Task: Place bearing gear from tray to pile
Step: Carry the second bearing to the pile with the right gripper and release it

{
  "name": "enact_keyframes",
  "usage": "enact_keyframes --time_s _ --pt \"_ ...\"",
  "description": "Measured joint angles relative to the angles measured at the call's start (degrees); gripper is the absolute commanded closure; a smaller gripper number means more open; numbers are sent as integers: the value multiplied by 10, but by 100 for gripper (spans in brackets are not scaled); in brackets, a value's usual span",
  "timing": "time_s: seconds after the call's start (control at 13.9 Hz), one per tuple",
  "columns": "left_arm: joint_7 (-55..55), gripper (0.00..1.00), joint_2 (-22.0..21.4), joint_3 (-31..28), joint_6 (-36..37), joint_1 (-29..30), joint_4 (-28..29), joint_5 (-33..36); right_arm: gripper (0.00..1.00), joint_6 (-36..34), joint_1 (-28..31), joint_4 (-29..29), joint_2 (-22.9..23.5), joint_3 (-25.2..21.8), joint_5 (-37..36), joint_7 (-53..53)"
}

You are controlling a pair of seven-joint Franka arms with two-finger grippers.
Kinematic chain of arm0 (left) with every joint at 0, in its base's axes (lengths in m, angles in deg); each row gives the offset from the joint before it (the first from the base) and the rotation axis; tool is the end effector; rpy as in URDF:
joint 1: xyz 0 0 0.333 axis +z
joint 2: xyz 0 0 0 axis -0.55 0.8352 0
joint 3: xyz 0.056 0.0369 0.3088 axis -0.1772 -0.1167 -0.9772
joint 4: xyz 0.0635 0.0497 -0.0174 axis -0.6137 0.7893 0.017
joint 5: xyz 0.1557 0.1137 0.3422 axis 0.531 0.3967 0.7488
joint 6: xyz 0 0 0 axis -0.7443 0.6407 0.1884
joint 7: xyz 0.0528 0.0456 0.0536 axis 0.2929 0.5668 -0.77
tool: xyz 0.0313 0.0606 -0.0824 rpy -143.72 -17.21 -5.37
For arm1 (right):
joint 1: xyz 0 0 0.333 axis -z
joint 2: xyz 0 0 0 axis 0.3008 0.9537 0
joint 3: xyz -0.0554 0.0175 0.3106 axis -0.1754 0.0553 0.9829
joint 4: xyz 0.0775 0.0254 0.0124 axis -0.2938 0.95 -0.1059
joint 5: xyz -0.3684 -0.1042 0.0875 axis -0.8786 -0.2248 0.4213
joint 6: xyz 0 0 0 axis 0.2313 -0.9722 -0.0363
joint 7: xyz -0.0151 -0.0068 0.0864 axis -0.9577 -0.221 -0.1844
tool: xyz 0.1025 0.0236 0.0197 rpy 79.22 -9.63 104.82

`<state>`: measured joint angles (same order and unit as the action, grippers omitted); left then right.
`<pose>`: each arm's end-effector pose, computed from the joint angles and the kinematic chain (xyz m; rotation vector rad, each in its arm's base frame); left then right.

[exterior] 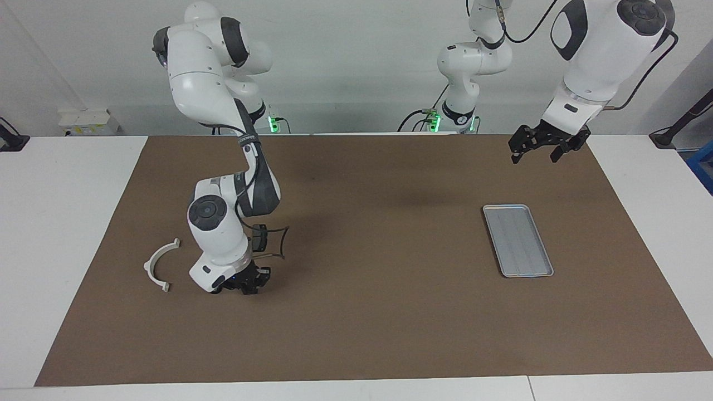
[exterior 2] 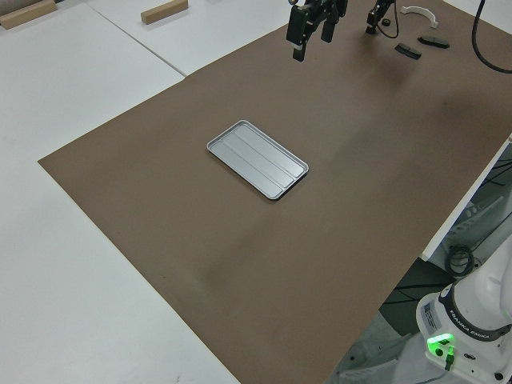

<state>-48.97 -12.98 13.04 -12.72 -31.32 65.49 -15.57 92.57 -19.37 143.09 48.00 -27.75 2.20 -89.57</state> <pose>0.5467 -0.0627 0.5942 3.1368 -0.0706 -0.0736 0.7099 0.0968 0.2880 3.1293 0.1187 0.1190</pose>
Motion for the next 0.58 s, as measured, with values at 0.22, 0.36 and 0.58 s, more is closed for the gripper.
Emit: enact_keyframes --time_s 0.22,0.36,0.58 --pt "0 0 0 0 0 0 0 0 0 0 0 2 0 0 0 0" --pt "0 0 0 0 0 0 0 0 0 0 0 2 -1 0 0 0" --pt "0 0 0 0 0 0 0 0 0 -7 0 2 -16 0 0 0"
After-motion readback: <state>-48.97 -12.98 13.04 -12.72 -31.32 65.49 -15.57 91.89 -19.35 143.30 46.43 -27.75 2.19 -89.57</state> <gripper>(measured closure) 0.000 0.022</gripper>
